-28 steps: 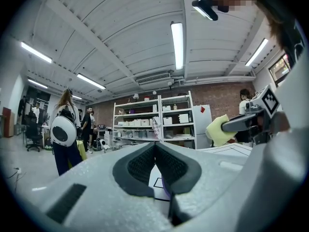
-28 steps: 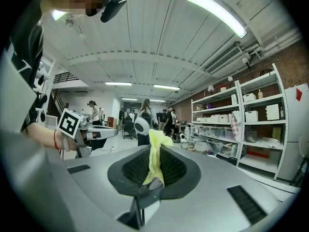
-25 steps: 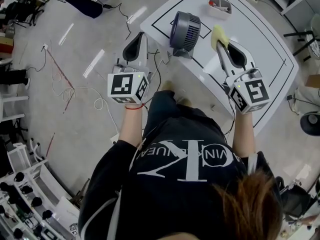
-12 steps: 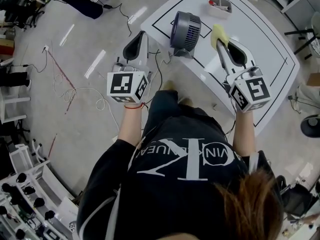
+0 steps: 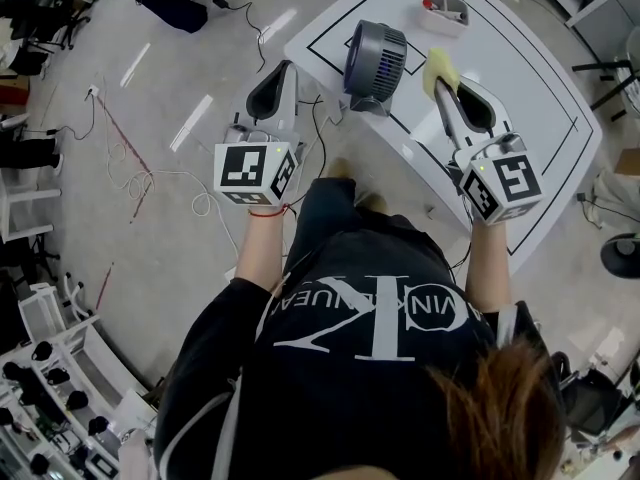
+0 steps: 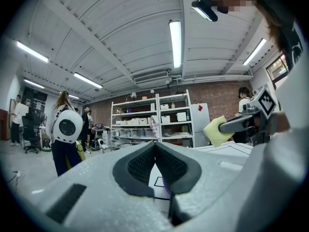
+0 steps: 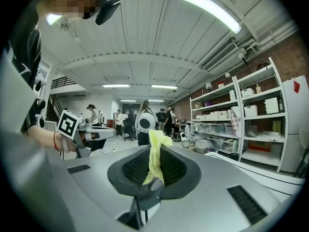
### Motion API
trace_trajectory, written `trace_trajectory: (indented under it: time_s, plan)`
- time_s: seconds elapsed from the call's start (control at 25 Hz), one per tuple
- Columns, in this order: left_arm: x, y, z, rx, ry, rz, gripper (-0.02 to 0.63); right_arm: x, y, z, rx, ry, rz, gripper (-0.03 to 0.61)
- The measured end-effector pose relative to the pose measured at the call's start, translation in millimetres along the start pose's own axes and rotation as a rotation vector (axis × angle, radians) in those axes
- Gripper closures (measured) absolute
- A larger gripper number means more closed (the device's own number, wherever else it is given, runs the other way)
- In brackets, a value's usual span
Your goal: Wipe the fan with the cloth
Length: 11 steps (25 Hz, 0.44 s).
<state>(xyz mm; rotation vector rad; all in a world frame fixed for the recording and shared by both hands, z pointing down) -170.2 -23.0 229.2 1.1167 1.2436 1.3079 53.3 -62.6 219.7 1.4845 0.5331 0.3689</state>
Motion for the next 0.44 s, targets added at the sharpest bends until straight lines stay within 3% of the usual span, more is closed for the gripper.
trace_trajectory:
  time_s: [0.44]
  plan:
    - [-7,3,-2,0.005,-0.009,-0.009,0.604,-4,5,8,-0.015,-0.002,-0.010,0.538]
Point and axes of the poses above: the fingertips, and each gripper's own axes: x backward along the fingers, z to its right, y out of its underside, the point moved 2 cm from there along x, backward along the fingers, and after that the axes turned 5 degrees about -y, right-handed, at the moved point
